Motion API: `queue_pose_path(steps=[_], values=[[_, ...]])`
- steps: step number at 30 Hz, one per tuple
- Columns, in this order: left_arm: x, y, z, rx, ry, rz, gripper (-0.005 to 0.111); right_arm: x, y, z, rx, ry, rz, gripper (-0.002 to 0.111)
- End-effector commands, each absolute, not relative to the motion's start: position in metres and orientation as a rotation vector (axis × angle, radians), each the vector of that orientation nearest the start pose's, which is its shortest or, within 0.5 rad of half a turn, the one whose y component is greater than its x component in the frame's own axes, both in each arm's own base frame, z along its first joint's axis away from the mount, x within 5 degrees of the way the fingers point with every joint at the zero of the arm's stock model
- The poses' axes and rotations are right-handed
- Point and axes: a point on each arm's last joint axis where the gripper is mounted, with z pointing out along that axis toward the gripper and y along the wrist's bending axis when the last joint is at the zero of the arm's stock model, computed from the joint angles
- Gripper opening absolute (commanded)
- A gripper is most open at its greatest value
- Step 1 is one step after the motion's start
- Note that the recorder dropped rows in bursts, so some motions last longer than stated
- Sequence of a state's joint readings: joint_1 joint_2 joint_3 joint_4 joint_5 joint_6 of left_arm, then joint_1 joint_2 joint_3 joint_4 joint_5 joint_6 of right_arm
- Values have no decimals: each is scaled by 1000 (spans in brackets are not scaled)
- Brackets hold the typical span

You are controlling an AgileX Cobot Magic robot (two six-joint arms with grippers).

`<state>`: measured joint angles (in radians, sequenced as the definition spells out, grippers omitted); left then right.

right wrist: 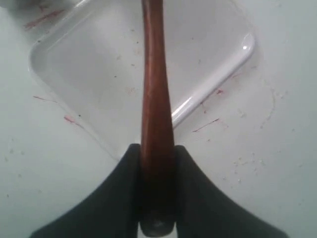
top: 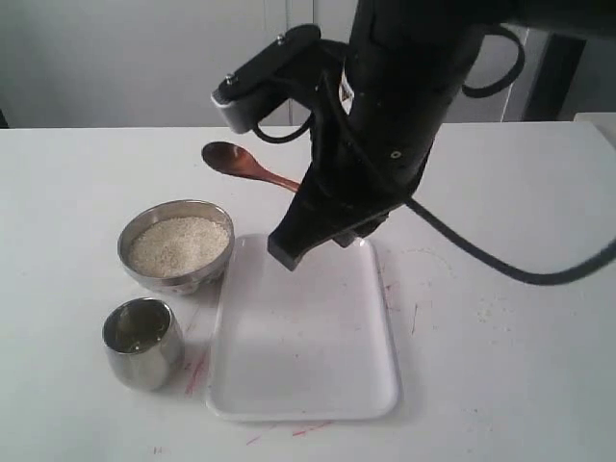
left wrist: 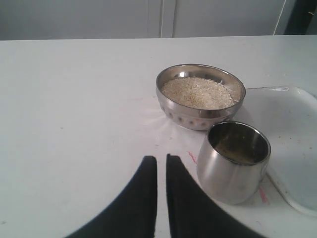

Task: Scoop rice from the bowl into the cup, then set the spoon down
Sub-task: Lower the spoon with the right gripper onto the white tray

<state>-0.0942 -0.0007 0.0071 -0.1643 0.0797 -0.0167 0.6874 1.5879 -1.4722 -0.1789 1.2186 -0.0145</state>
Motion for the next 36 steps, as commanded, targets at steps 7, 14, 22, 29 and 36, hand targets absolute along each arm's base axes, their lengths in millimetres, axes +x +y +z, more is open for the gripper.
queue_pose_path(steps=[7, 14, 22, 29, 36], values=[[56, -6, 206, -65, 1562, -232, 14, 294, 198, 282, -1027, 2754, -120, 0], [56, -6, 206, -65, 1562, -232, 14, 302, 206, 254, -1056, 2826, -135, 0], [56, -6, 206, -65, 1562, -232, 14, 309, 210, 227, -1089, 2884, -179, 0], [56, -6, 206, -65, 1562, -232, 14, 314, 210, 211, -1123, 2901, -247, 0], [56, -6, 206, -65, 1562, -232, 14, 319, 206, 208, -1139, 2873, -346, 0]])
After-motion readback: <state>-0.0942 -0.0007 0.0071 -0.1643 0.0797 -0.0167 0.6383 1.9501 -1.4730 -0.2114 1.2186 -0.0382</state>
